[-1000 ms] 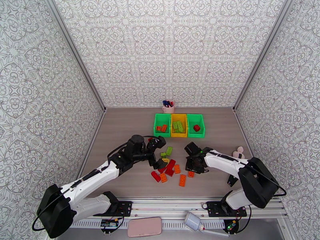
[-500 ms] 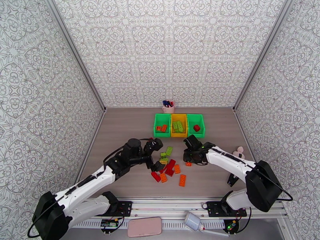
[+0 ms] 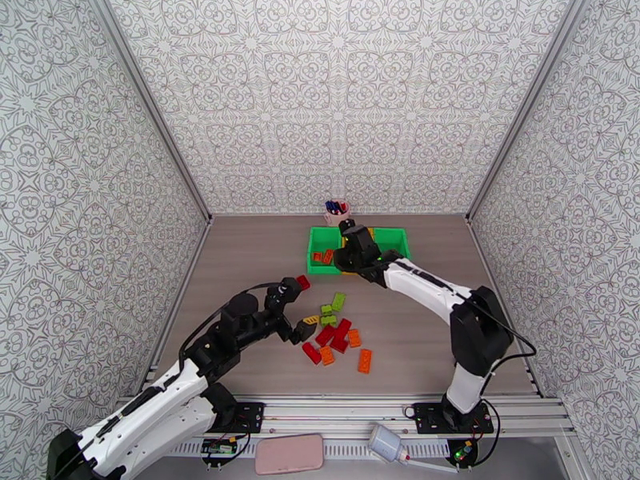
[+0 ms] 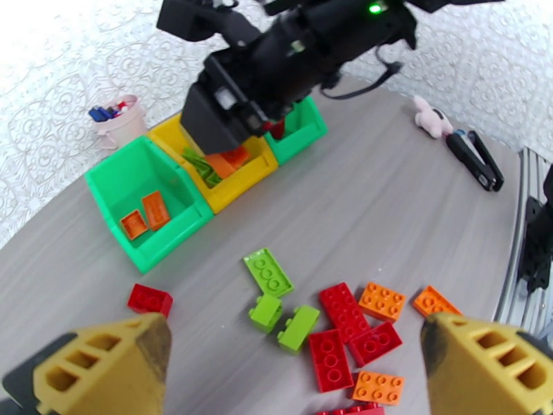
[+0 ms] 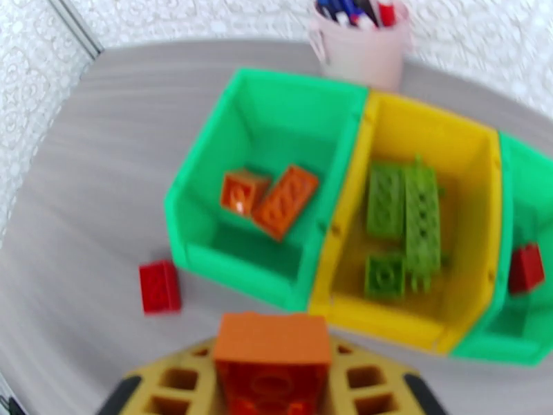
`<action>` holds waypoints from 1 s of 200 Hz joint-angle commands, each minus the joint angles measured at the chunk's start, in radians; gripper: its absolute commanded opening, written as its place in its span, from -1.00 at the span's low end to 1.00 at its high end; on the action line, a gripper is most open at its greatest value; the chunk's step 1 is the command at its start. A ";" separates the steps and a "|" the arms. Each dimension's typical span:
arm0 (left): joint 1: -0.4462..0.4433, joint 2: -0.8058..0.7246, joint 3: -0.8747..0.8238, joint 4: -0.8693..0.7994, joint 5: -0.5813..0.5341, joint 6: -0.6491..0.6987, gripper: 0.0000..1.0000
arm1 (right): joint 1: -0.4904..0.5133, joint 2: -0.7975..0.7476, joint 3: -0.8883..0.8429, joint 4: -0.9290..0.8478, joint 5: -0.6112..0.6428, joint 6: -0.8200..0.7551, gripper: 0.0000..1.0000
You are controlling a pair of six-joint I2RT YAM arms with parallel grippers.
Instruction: Sort the legos into containers by color
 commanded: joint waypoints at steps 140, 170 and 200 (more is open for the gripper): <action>0.011 -0.014 -0.037 -0.001 -0.080 -0.089 0.99 | -0.061 0.477 0.567 0.033 -0.063 -0.076 -0.57; 0.012 -0.011 -0.041 0.013 -0.092 -0.099 0.99 | -0.060 0.479 0.572 0.001 -0.054 -0.018 -0.56; 0.012 0.003 -0.034 0.019 -0.087 -0.096 0.99 | -0.061 0.495 0.575 -0.019 -0.037 0.034 -0.55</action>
